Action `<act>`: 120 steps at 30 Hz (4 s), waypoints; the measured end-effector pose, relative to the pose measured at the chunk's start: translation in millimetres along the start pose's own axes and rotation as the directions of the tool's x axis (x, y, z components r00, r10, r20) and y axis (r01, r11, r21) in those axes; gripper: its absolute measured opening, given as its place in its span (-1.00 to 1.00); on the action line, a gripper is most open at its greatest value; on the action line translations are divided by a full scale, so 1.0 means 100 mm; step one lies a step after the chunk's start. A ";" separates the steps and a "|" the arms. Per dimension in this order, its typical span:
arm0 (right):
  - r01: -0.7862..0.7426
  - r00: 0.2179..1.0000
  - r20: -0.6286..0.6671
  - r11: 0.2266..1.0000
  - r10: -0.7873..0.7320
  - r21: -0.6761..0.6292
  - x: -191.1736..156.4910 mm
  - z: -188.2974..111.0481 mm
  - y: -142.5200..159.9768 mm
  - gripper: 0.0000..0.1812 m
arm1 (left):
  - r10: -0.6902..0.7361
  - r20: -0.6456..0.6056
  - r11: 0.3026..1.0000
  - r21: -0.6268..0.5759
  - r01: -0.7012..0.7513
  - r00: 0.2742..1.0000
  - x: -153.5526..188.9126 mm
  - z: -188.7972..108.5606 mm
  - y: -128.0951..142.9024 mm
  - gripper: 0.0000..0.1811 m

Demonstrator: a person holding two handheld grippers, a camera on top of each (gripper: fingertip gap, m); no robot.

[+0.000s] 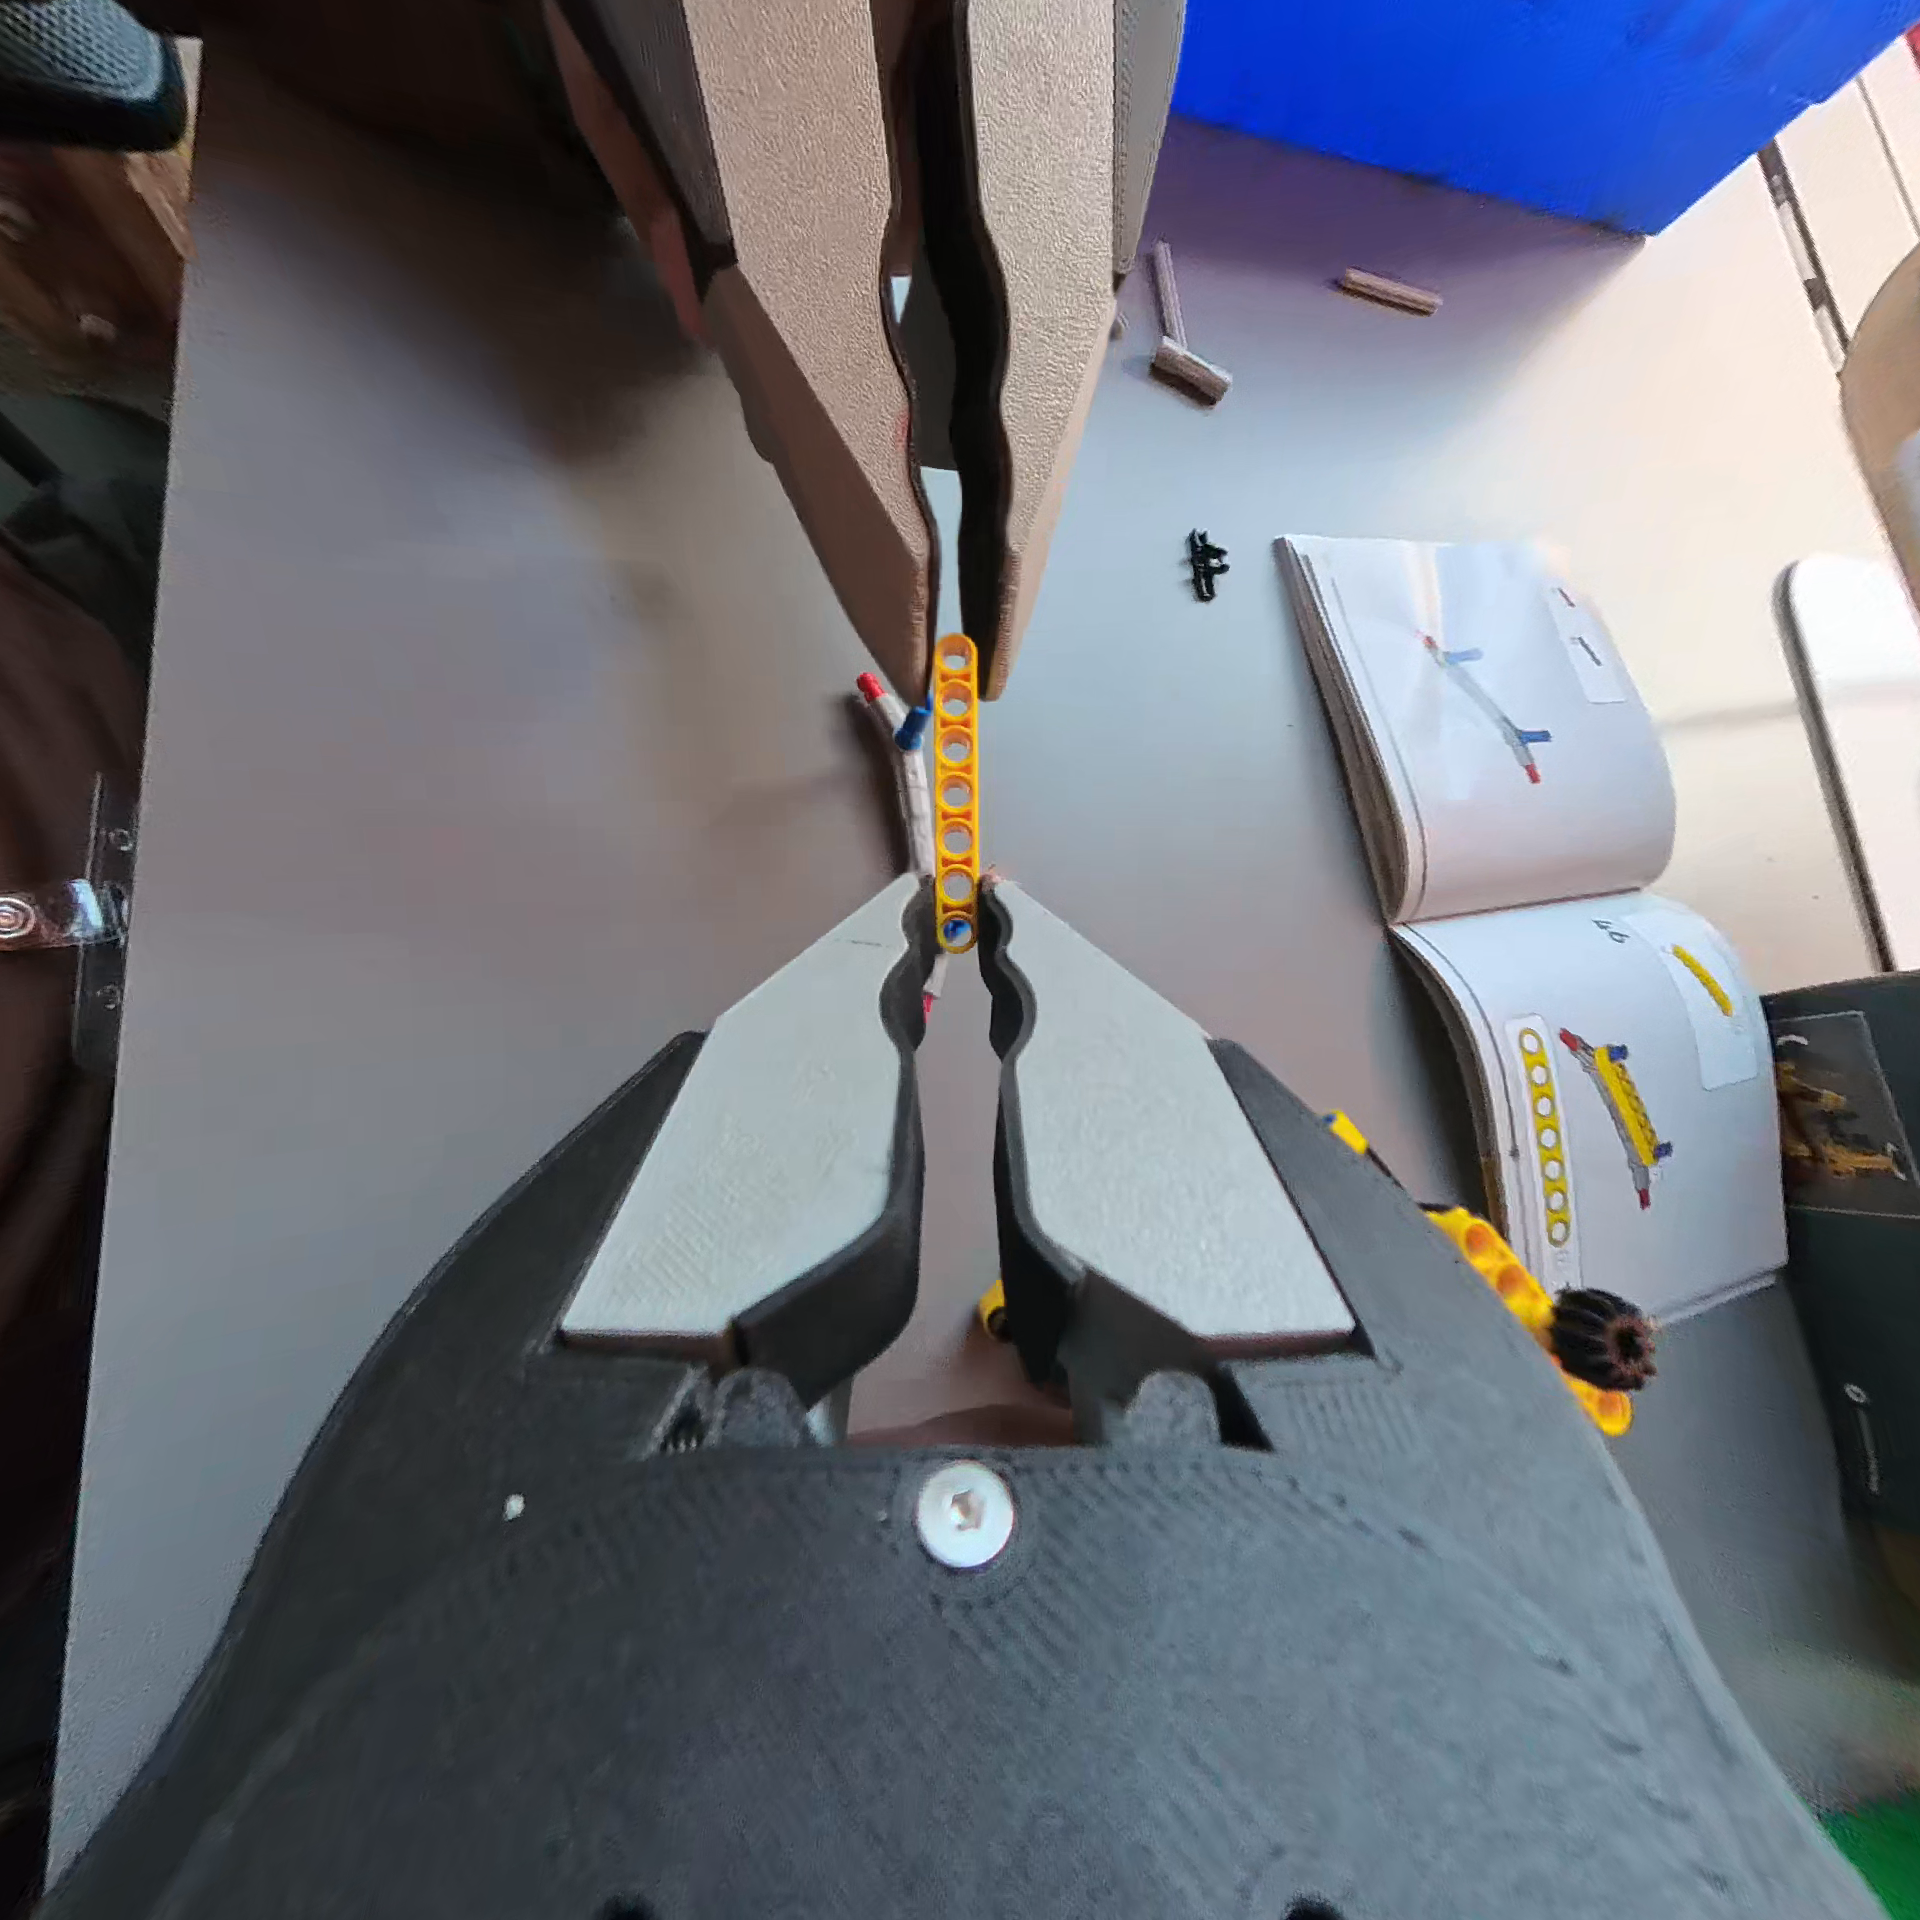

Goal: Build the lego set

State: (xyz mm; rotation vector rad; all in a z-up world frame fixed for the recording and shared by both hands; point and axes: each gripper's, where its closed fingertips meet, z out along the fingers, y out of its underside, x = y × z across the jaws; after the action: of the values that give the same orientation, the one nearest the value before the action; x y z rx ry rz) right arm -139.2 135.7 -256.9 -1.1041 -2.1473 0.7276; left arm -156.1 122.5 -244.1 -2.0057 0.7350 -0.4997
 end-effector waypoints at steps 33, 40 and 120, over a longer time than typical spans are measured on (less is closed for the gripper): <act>-0.084 0.993 0.088 0.995 0.079 0.055 -0.07 0.02 0.03 -0.95 | -0.032 -0.024 0.999 -0.041 0.031 0.999 0.03 0.00 0.16 -0.95; -0.095 0.991 0.097 0.993 0.088 0.074 -0.06 0.04 0.04 -0.94 | -0.031 -0.016 0.999 -0.028 0.031 0.999 0.02 -0.01 0.15 -0.93; -0.009 0.989 0.148 1.000 0.011 -0.014 0.00 0.03 0.12 -0.96 | -0.029 -0.012 0.998 -0.055 0.028 1.000 -0.03 -0.01 0.19 -0.97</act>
State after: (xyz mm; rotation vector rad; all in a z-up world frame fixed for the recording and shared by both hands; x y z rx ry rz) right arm -135.1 140.8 -267.8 -1.0986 -2.2749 0.8246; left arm -164.1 116.1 -260.3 -2.0687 0.7362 -0.5144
